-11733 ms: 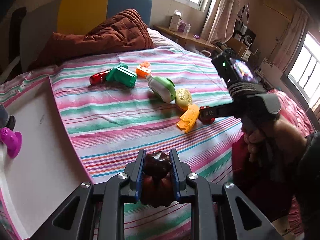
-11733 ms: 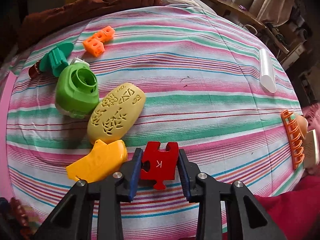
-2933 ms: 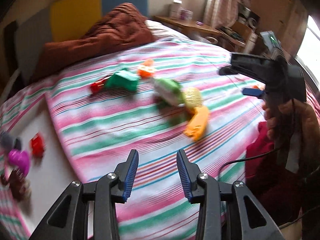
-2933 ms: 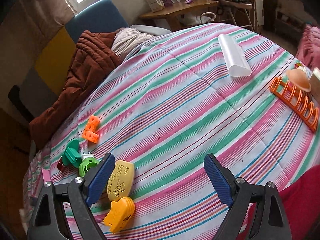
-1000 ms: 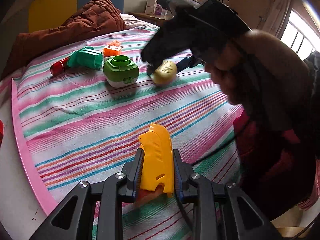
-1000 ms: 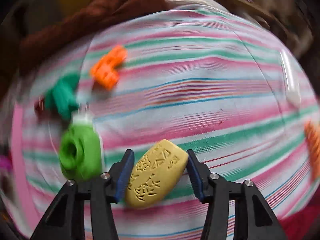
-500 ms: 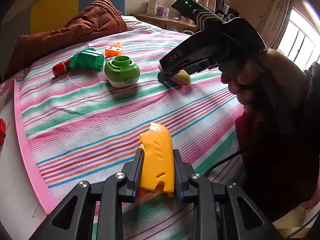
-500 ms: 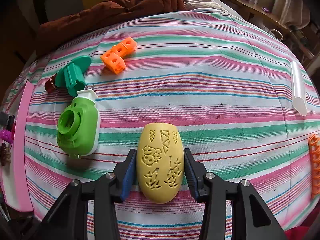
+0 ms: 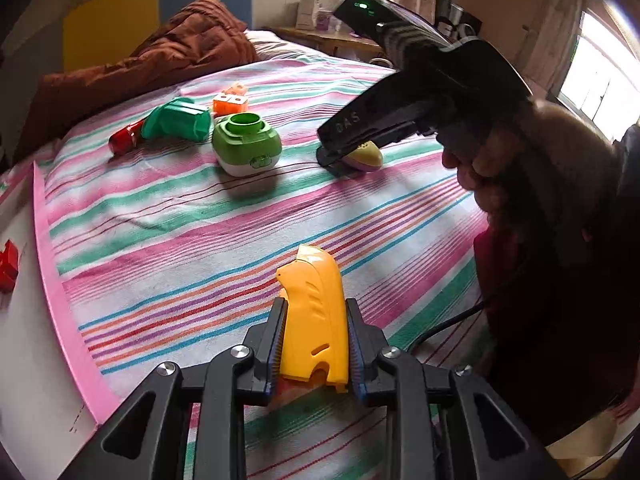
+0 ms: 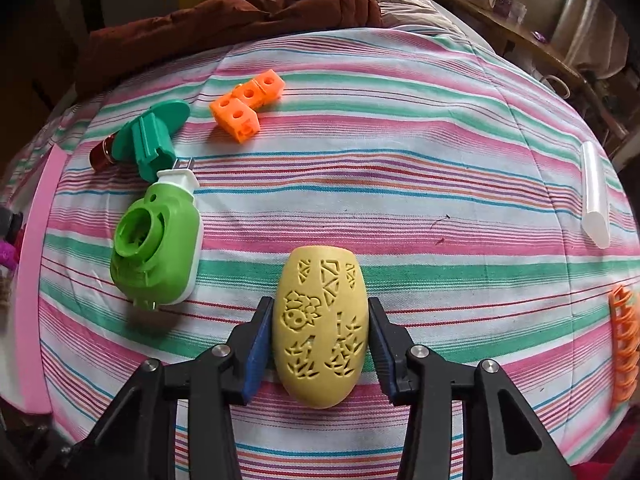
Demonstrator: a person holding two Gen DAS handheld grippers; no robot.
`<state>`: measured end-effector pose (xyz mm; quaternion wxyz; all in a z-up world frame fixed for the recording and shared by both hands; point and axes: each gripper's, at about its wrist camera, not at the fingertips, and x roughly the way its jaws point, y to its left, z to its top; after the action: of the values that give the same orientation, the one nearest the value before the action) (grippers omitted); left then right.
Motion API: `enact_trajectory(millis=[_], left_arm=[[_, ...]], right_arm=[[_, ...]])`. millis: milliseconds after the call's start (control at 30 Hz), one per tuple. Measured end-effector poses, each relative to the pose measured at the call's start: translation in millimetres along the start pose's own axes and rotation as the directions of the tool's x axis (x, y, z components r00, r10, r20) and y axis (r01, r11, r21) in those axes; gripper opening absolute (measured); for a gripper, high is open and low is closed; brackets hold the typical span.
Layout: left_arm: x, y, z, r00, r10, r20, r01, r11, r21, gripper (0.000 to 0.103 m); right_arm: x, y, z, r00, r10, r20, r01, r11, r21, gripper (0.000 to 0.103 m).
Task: Organize rigid objects
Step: 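Carry yellow curved piece toward the tray with left while right holds oval mold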
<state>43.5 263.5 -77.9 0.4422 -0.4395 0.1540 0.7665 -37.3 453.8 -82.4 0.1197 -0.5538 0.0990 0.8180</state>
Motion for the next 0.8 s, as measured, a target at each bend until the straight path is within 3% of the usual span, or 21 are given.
enact_trajectory(millis=[367, 600, 800], left_arm=[[-36, -5, 9, 0.998, 0.024, 0.066, -0.024, 1.000, -0.014, 0.027], [-75, 4, 17, 0.986, 0.088, 0.144, -0.081, 0.995, -0.050, 0.027], [-95, 25, 19, 0.980, 0.098, 0.170, -0.078, 0.989, -0.123, 0.027]], right_arm=[[-2, 9, -3, 0.999, -0.048, 0.022, 0.049, 0.997, -0.062, 0.045], [-4, 11, -7, 0.998, -0.054, 0.034, 0.056, 0.995, -0.083, 0.045], [-4, 9, -7, 0.998, -0.050, 0.036, 0.053, 0.996, -0.076, 0.046]])
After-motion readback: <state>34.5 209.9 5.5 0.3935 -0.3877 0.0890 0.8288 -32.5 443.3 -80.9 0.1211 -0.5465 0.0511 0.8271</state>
